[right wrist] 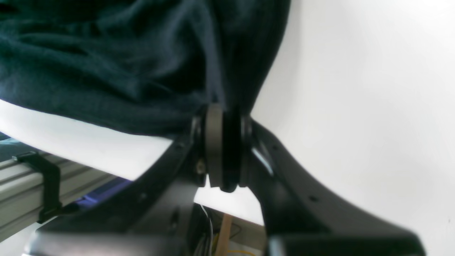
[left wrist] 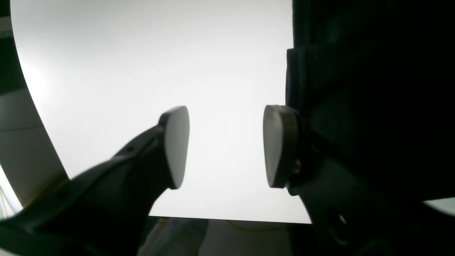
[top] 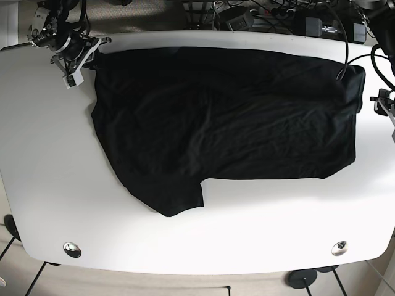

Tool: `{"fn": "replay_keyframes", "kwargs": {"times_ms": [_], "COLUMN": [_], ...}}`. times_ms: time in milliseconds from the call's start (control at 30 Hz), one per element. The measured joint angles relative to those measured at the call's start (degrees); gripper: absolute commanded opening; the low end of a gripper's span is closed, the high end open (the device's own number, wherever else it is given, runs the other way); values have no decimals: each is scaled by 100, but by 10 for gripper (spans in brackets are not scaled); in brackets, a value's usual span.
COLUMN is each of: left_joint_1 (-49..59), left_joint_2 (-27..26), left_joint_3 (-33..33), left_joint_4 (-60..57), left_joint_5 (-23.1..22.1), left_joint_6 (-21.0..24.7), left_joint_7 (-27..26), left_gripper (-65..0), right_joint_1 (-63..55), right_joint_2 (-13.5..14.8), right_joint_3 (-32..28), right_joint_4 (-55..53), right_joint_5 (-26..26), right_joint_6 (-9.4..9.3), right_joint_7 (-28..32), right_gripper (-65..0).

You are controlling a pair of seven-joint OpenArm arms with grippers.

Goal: Fold the T-shirt properly
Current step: 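Regrasp the shirt edge with both grippers and pull it taut, then reach both grippers to the shirt's hem and grasp it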

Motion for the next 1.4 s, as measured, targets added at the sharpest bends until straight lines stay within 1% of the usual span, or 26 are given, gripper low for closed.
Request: {"fn": "replay_keyframes", "kwargs": {"times_ms": [33, 100, 167, 233, 300, 367, 467, 567, 700, 767, 833, 900, 967, 1000, 1067, 1100, 1133, 1167, 1200, 1233, 1267, 1333, 1400], "left_joint_1": [389, 1088, 1698, 2004, 2085, 2164, 2186, 2142, 2186, 2155, 2343, 2649, 2920, 3010, 3062, 3060, 3067, 3082, 3091, 3095, 3091, 3056, 2931], "left_joint_2": [138, 442, 710, 861, 1106, 1244, 1379, 1486, 1460, 1436, 1414, 1375, 1360, 1362, 1379, 1390, 1390, 1397, 1410, 1399, 1390, 1390, 1462], "left_joint_3": [-59, -240, -376, -544, -986, -1211, -1191, -1191, -911, -868, -863, -852, -855, -852, -852, -852, -866, -940, -1054, -1152, -1263, -1390, -1423], "left_joint_4": [487, 1152, 1611, 1849, 1941, 1902, 1521, 1045, 678, 627, 647, 863, 1073, 1141, 1226, 1259, 1305, 1388, 1512, 1665, 1945, 2385, 2710], "left_joint_5": [7, 2, 4, 24, 22, 26, 444, 730, 743, 697, 614, 612, 638, 649, 669, 688, 688, 688, 691, 693, 704, 695, 695], "left_joint_6": [0, -7, -28, -39, -35, -35, -4, -4, 2, 2, 2, 0, 0, 0, -2, -2, -4, -11, -17, -15, -15, -17, -17], "left_joint_7": [-446, -1084, -1469, -1493, -1598, -1620, -1561, -1727, -2365, -2385, -2470, -2437, -2374, -2369, -2341, -2332, -2330, -2326, -2273, -2168, -1882, -1600, -1552], "left_gripper": [-360, -358, -358, -361, -358, -358, -358, -358, -361, -363, -363, -363, -363, -363, -364, -364, -364, -364, -364, -364, -364, -364, -364], "right_joint_1": [2, 26, 83, 109, -74, -264, -372, -470, -518, -553, -612, -647, -643, -643, -647, -645, -645, -651, -664, -664, -640, -503, -260], "right_joint_2": [0, 0, 13, 50, 79, 70, 37, 48, 52, 162, 205, 205, 188, 188, 188, 186, 181, 162, 153, 157, 162, 144, 127], "right_joint_3": [0, 7, 7, 4, 7, 7, 162, 181, 181, 179, 181, 223, 448, 568, 763, 911, 1014, 1123, 1220, 1298, 1392, 1460, 1482], "right_joint_4": [0, 2, 2, 11, 17, 15, 15, 17, 17, 17, 17, 17, 17, 17, 17, 17, 39, 120, 245, 385, 595, 710, 710], "right_joint_5": [0, -7, -26, -24, 0, -7, 52, 42, 42, 44, 42, 42, 48, 44, 42, 46, 52, 46, 46, 48, 46, 83, 42], "right_joint_6": [0, -2, -20, -15, -15, -2, 0, 0, 0, 2, 0, 2, 2, 2, 0, 2, 2, 0, 4, 4, 2, 9, 20], "right_joint_7": [-2, -2, -4, -2, 57, 35, 50, 59, 44, 46, 55, 44, 46, 44, 33, 37, 37, 11, -26, -26, -20, -9, -72], "right_gripper": [-629, -629, -629, -629, -629, -629, -629, -629, -629, -629, -626, -585, -495, -434, -293, -203, -159, -130, -122, -125, -125, -125, -125]}}
